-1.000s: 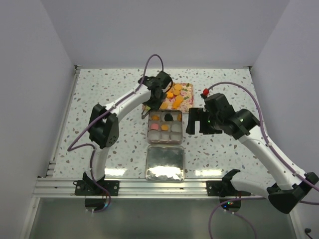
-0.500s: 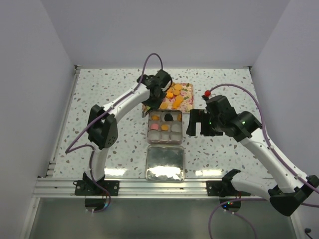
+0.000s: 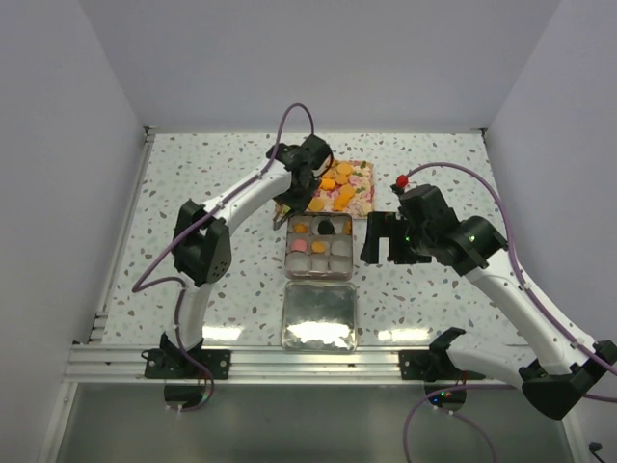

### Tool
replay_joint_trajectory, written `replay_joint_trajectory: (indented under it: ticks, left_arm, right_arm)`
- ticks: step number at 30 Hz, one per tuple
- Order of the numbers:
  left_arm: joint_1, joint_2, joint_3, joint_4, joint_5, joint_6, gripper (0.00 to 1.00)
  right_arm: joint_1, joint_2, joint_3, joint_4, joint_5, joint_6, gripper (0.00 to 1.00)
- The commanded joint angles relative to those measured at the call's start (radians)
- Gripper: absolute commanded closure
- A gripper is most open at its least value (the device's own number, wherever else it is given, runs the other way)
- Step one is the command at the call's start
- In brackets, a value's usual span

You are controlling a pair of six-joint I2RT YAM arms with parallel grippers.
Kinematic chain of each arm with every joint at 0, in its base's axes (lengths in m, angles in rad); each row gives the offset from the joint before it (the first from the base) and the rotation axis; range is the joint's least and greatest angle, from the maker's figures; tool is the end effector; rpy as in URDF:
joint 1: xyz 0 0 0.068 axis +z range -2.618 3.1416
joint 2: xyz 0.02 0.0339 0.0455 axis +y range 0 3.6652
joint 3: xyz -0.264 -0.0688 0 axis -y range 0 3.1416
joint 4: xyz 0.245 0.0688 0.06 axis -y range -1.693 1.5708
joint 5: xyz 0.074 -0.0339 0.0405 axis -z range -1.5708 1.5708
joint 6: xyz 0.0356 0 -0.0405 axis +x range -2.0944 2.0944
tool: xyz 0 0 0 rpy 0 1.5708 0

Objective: Pack the cookies

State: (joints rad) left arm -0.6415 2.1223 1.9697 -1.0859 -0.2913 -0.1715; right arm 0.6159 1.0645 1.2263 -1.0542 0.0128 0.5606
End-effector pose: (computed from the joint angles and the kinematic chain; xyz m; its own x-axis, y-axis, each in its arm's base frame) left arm 0.3625 -0.2580 0.2582 -0.8313 0.4168 -0.3678 0.3616 0.9080 0.2118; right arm 0.1577 0.1111 0.3577 -0.8419 0.0555 -0.5368 -0.1458 0.9343 0.3252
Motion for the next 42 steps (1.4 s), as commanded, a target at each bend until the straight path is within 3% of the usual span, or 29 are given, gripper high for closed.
replay_joint_trajectory:
  ticks: [1, 11, 25, 37, 39, 41, 42]
  left_arm:
    - [0.011, 0.002, 0.06, 0.011, 0.026, 0.007, 0.46]
    - [0.013, 0.033, 0.083, 0.012, 0.038, 0.006, 0.47]
    - [0.029, 0.067, 0.028, -0.014, -0.137, 0.032, 0.52]
    - [0.04, 0.013, -0.04, -0.012, -0.124, 0.052, 0.67]
    - [0.04, -0.011, -0.043, -0.011, -0.14, 0.052, 0.63]
    - [0.042, -0.033, -0.038, 0.004, -0.15, 0.055, 0.49]
    - [0.043, -0.051, -0.037, 0.01, -0.152, 0.062, 0.48]
  right_arm:
    - [-0.002, -0.012, 0.006, 0.011, 0.001, 0.012, 0.01]
    - [-0.001, -0.005, -0.001, 0.022, -0.005, 0.013, 0.01]
    - [-0.001, -0.005, 0.006, 0.016, -0.008, 0.015, 0.01]
    - [-0.001, 0.003, 0.012, 0.023, -0.008, 0.024, 0.01]
    - [-0.001, 0.0, 0.002, 0.026, -0.01, 0.027, 0.01]
    - [-0.002, -0.008, -0.005, 0.029, -0.01, 0.033, 0.01]
    - [-0.001, -0.009, -0.007, 0.03, -0.01, 0.035, 0.01]
